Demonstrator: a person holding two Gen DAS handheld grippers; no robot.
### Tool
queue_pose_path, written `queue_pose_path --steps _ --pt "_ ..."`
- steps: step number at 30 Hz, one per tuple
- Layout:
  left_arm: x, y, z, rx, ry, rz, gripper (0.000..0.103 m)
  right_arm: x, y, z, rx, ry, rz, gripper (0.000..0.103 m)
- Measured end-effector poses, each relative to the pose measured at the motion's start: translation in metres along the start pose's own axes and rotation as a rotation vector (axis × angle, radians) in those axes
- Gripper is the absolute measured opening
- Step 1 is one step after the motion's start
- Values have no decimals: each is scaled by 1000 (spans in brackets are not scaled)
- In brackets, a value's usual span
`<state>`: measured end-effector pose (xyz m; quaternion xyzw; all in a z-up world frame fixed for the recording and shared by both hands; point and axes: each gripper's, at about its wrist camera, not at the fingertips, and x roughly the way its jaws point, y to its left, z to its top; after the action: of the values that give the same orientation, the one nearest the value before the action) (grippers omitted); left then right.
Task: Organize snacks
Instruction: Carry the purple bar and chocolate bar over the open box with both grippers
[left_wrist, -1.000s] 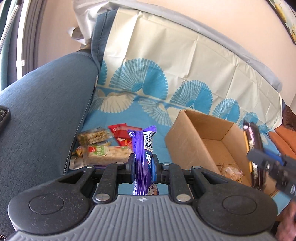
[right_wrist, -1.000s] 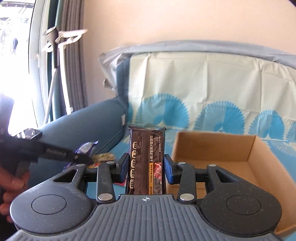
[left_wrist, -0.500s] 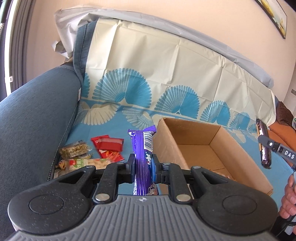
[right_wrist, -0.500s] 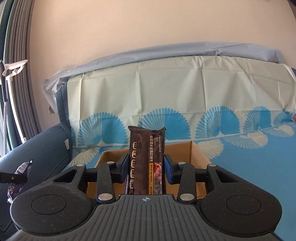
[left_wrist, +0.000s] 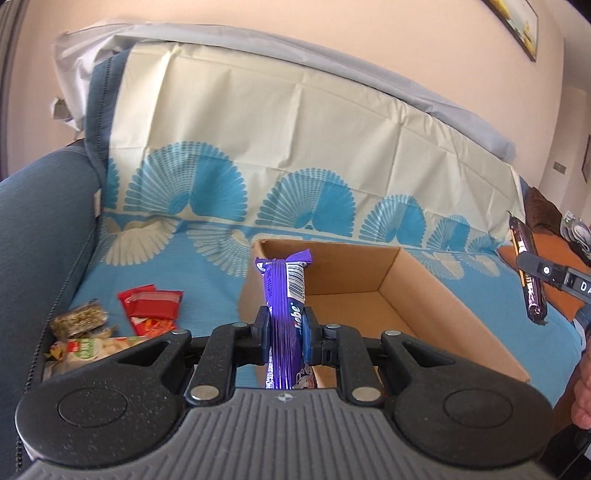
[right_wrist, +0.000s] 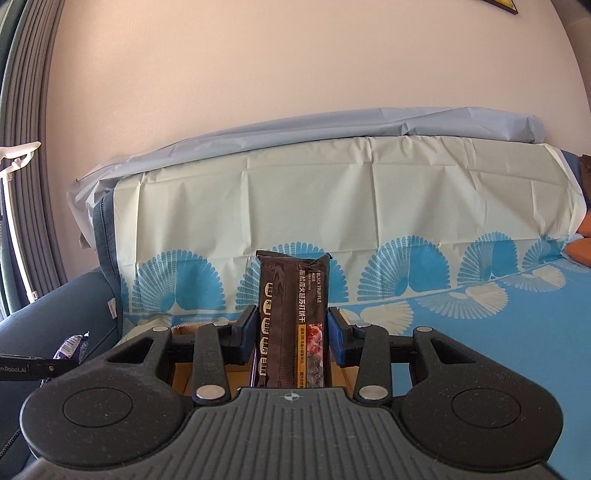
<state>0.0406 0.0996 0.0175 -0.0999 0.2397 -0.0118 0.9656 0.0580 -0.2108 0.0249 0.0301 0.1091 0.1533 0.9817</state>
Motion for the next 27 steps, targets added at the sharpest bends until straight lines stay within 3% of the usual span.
queue_pose_path --steps 6,14,18,21,27 --pt "12 -35 4 67 -41 -53 18 0 -3 2 6 9 -16 41" --pt "22 -81 18 44 -98 -146 18 2 8 2 3 25 -42 41" --pt "29 -94 -2 130 -39 -163 18 5 15 -1 -47 35 -50 41" --pt "34 -98 -2 142 -48 -184 18 8 17 -2 -68 40 -61 41" --pt "45 -92 0 83 -33 -186 18 15 18 -3 -54 53 -86 41"
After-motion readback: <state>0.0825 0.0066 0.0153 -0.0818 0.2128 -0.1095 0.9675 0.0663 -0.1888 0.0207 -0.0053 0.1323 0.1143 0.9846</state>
